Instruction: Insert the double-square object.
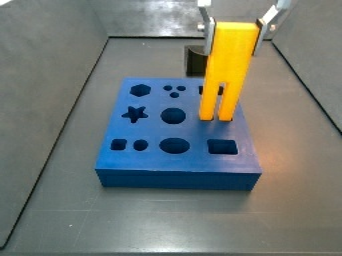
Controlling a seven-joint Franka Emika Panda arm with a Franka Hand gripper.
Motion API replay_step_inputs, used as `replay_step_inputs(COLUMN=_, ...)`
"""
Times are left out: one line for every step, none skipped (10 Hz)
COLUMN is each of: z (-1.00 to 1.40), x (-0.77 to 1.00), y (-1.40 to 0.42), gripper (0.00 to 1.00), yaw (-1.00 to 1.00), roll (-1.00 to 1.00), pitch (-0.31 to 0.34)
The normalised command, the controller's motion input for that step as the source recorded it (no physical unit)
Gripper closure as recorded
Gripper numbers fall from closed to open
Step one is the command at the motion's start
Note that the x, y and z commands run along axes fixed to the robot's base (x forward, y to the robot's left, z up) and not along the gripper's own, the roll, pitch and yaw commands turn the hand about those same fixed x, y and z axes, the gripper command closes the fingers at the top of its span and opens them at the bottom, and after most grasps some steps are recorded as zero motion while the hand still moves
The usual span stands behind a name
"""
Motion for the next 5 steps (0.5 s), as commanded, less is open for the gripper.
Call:
replay_step_inputs(z=-0.28, x=0.19, y=0.17, gripper=1.00, yaw=0.00, roll=0.00, pitch=0.064)
replay_step_inputs(z=-0.28, x=0.08, y=0.05, gripper=1.00, yaw=0.00, roll=0.00, pitch=0.050)
replay_step_inputs(z=-0.57, x=0.15, y=0.00, gripper=1.00, yaw=0.00, roll=0.07, pitch=0.083)
replay_step_inputs(z=-0.64, x=0.23, y=-0.03, gripper=1.00, yaw=0.00, roll=0.10, pitch=0.174)
replay_step_inputs(z=-0.69, x=0.19, y=-0.07, gripper=1.00, yaw=0.00, roll=0.12, pitch=0.153)
